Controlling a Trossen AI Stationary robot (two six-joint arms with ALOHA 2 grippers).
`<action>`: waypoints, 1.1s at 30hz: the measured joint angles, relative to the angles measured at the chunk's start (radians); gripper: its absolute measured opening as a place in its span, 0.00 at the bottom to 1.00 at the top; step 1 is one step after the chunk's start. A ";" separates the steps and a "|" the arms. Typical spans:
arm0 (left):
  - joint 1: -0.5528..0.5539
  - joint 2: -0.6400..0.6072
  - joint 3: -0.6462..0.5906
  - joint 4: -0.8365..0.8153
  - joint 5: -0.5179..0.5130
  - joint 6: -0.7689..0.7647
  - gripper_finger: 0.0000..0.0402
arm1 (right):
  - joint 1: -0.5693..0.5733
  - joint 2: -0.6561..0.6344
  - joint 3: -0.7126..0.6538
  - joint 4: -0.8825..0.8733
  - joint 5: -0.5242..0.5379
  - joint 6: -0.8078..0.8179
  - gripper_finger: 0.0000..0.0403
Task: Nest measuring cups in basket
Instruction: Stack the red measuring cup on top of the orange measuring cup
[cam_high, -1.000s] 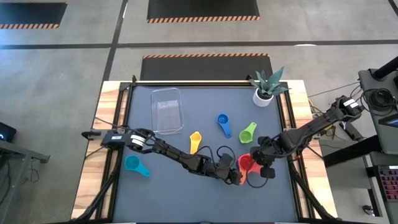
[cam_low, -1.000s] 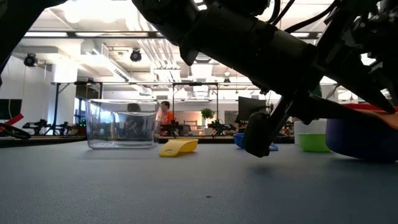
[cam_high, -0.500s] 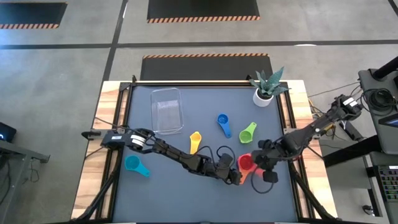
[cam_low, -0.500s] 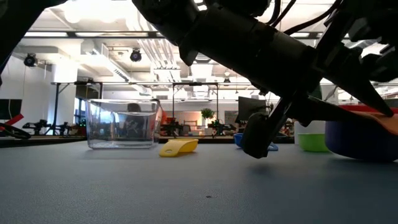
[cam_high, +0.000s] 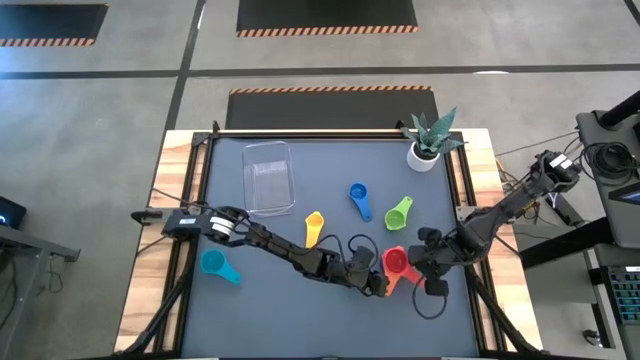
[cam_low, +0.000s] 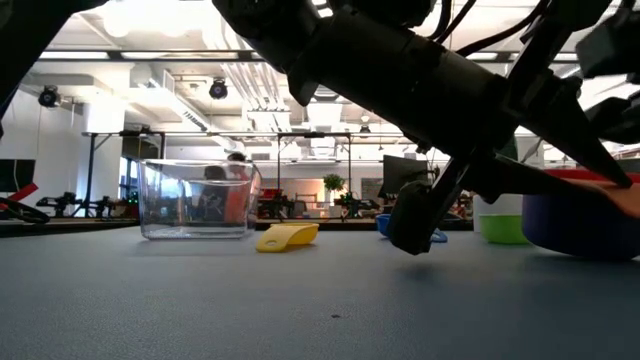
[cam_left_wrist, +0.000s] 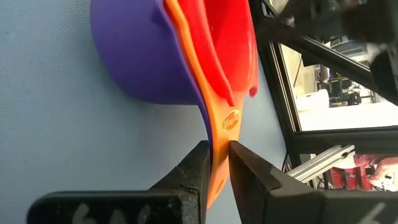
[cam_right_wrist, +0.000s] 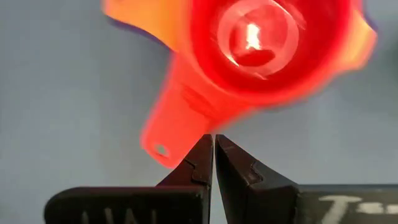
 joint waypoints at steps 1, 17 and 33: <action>0.000 0.000 0.000 -0.001 0.000 0.000 0.10 | 0.010 0.001 0.000 0.031 0.000 0.005 0.02; 0.000 0.001 0.000 -0.004 -0.002 0.000 0.10 | 0.061 -0.001 0.009 -0.096 0.039 0.085 0.02; 0.001 0.001 0.000 -0.006 -0.002 0.002 0.10 | 0.112 0.098 0.004 0.265 0.105 -0.011 0.02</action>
